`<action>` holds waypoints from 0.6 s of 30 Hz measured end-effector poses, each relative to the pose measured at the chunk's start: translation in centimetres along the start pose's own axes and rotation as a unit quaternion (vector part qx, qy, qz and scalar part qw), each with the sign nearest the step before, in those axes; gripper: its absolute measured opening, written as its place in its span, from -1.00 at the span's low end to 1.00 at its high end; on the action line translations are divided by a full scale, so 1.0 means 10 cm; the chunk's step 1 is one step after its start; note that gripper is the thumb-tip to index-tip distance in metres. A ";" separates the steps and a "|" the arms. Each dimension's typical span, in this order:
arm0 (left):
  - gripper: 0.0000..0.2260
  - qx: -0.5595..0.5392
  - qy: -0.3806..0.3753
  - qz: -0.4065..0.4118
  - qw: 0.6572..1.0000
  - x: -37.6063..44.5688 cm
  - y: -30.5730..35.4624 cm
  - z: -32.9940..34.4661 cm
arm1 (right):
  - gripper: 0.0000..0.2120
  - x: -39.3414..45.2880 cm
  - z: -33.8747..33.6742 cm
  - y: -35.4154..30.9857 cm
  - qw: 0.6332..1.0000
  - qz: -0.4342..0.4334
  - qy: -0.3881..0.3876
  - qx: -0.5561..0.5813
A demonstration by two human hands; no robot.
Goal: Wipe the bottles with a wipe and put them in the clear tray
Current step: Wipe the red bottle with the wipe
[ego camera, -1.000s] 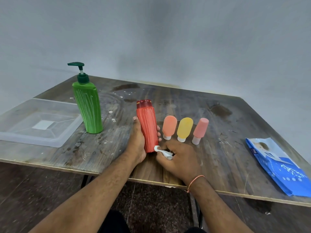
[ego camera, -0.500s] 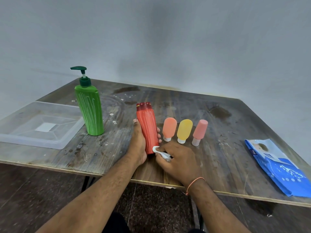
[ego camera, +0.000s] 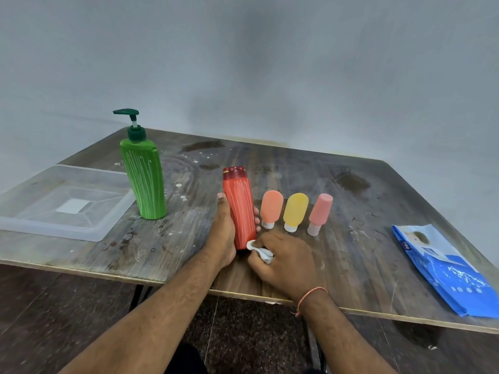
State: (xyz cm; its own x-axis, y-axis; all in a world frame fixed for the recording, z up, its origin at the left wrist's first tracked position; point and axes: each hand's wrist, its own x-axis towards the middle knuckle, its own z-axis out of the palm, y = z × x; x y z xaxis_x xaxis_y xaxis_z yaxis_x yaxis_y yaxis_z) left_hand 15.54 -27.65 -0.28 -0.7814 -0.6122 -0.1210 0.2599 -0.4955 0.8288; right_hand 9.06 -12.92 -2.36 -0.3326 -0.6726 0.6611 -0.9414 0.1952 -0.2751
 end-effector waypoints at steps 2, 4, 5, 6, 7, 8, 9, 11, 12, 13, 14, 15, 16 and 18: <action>-0.19 0.001 -0.003 0.001 1.000 0.00 0.00 -0.01 | -0.87 0.01 0.01 0.01 1.000 0.008 0.006 -0.005; -0.17 0.003 -0.007 -0.007 1.000 0.01 0.00 -0.02 | -0.85 0.01 0.00 0.01 1.000 -0.007 -0.005 0.017; -0.17 0.004 -0.010 -0.011 1.000 0.00 0.01 -0.02 | -0.87 0.00 0.00 0.01 0.999 -0.019 -0.013 0.026; -0.16 0.004 -0.012 -0.014 1.000 0.00 0.01 -0.01 | -0.89 -0.01 0.00 0.00 0.999 -0.030 -0.020 0.031; -0.16 0.005 -0.014 -0.015 1.000 0.00 0.01 0.00 | -0.92 -0.01 0.00 0.00 0.999 -0.034 -0.023 0.027; -0.17 0.007 -0.014 -0.013 1.000 -0.01 0.01 0.01 | -0.93 -0.01 0.00 0.00 0.999 -0.032 -0.020 0.017; -0.18 0.008 -0.014 -0.009 1.000 -0.01 0.02 0.02 | -0.92 -0.01 0.01 0.00 1.000 -0.025 -0.014 0.002; -0.20 0.009 -0.013 -0.003 1.000 -0.02 0.02 0.02 | -0.90 0.00 0.02 0.01 1.000 -0.014 -0.005 -0.018; -0.20 0.009 -0.014 -0.002 1.000 -0.02 0.02 0.01 | -0.89 0.00 0.02 0.01 1.000 -0.013 -0.004 -0.015; -0.19 0.008 -0.017 -0.005 1.000 -0.02 0.02 0.01 | -0.86 0.00 0.02 0.01 1.000 -0.017 -0.007 -0.005; -0.19 0.008 -0.019 -0.009 1.000 -0.02 0.02 0.00 | -0.83 0.00 0.02 0.02 1.000 -0.024 -0.013 0.007; -0.18 0.008 -0.021 -0.014 1.000 -0.02 0.02 0.00 | -0.83 -0.01 0.01 0.02 0.999 -0.032 -0.020 0.018; -0.18 0.008 -0.022 -0.016 1.000 -0.01 0.01 0.00 | -0.85 -0.01 0.01 0.01 0.999 -0.038 -0.024 0.023; -0.18 0.009 -0.020 -0.016 1.000 0.00 0.00 0.00 | -0.91 -0.02 0.01 0.00 0.999 -0.039 -0.018 0.010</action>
State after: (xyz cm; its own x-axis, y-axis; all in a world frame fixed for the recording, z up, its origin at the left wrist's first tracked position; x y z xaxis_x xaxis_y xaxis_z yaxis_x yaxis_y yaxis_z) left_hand 15.56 -27.68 -0.31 -0.8116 -0.5705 -0.1258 0.2242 -0.5031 0.8346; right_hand 9.10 -12.91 -2.57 -0.2562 -0.7107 0.6552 -0.9628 0.1276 -0.2380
